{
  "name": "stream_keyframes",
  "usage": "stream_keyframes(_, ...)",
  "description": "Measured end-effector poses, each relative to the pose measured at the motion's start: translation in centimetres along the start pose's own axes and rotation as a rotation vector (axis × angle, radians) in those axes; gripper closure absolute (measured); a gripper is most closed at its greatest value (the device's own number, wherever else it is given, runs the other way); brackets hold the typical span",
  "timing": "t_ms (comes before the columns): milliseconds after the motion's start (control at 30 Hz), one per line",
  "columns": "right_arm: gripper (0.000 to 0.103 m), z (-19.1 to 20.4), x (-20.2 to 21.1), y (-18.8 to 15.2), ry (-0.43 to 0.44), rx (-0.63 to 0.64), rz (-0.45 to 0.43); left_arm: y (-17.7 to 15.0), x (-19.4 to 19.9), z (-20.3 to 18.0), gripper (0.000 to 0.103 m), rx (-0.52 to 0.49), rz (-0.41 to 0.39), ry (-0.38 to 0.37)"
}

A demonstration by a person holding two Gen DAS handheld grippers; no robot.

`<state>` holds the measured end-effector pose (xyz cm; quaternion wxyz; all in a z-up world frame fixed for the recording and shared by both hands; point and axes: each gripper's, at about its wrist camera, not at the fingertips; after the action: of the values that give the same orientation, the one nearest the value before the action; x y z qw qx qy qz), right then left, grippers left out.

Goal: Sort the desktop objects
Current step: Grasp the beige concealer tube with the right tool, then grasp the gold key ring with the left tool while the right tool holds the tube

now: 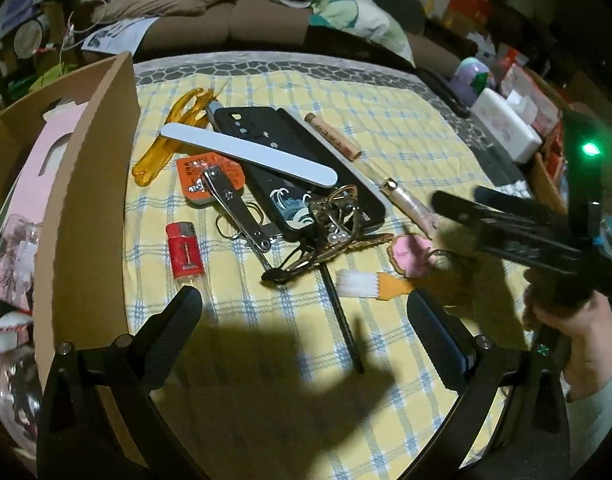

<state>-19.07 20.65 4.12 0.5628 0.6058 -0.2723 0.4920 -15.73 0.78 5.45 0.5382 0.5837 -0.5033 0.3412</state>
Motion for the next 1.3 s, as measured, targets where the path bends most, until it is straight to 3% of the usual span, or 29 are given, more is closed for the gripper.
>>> stream_keyframes(167, 0.046, 2.2, -3.8, 1.1, -0.018, 0.084, 0.062, 0.9, -0.9, -1.1, 0.000, -0.076, -0.012, 0.060)
stream_keyframes(233, 0.050, 2.2, -4.3, 1.2, 0.005, 0.077, 0.057, 1.3, -1.3, -1.3, 0.000, -0.095, -0.009, 0.057)
stream_keyframes(300, 0.061, 1.8, -4.4, 1.3, 0.035, 0.051, 0.058, 1.5, -1.6, -1.3, 0.001, -0.099, -0.007, 0.057)
stream_keyframes(333, 0.079, 1.5, -4.2, 1.3, 0.044, 0.037, 0.059, 1.5, -1.8, -1.2, 0.001, -0.095, -0.002, 0.050)
stream_keyframes(367, 0.083, 1.1, -4.2, 1.2, 0.064, 0.018, 0.068, 1.5, -1.9, -1.0, 0.001, -0.085, 0.004, 0.040)
stream_keyframes(467, 0.084, -0.3, -3.6, 0.5, 0.158, -0.043, 0.076, 1.5, -1.8, -0.3, 0.001, -0.050, 0.013, 0.011)
stream_keyframes(667, 0.085, -2.5, -0.8, -0.8, 0.239, -0.159, 0.057, 1.5, 0.4, 0.0, 0.001, -0.020, -0.027, -0.051)
stream_keyframes(800, 0.085, -3.2, 2.0, -1.6, 0.268, -0.210, 0.031, 1.5, 0.9, -0.8, 0.002, -0.053, -0.054, -0.020)
stream_keyframes(867, 0.085, -3.2, 3.5, -2.1, 0.298, -0.225, 0.007, 1.5, 0.1, -1.3, 0.020, -0.087, -0.051, 0.022)
stream_keyframes(933, 0.085, -2.7, 4.4, -2.2, 0.313, -0.226, 0.001, 1.5, -1.0, -1.4, 0.029, -0.106, -0.033, 0.038)
stream_keyframes(1100, 0.085, -2.0, 5.8, -2.7, 0.351, -0.232, -0.005, 1.4, -2.9, -1.3, 0.033, -0.109, -0.017, 0.054)
stream_keyframes(1200, 0.085, -1.6, 6.2, -2.7, 0.370, -0.230, -0.006, 1.6, -3.8, -1.6, 0.043, -0.125, -0.012, 0.045)
stream_keyframes(1300, 0.085, -1.3, 5.9, -2.5, 0.367, -0.215, 0.009, 1.5, -5.0, -2.0, 0.067, -0.139, 0.019, 0.039)
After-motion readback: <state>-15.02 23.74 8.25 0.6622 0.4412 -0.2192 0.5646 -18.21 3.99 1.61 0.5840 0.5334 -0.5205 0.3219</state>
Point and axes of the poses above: each gripper's, at about its wrist camera, not at the fingertips, and x roughly against the way its jaws point, z to its left, y to its top, and after that the axes turned 15 degrees about z, right-handed
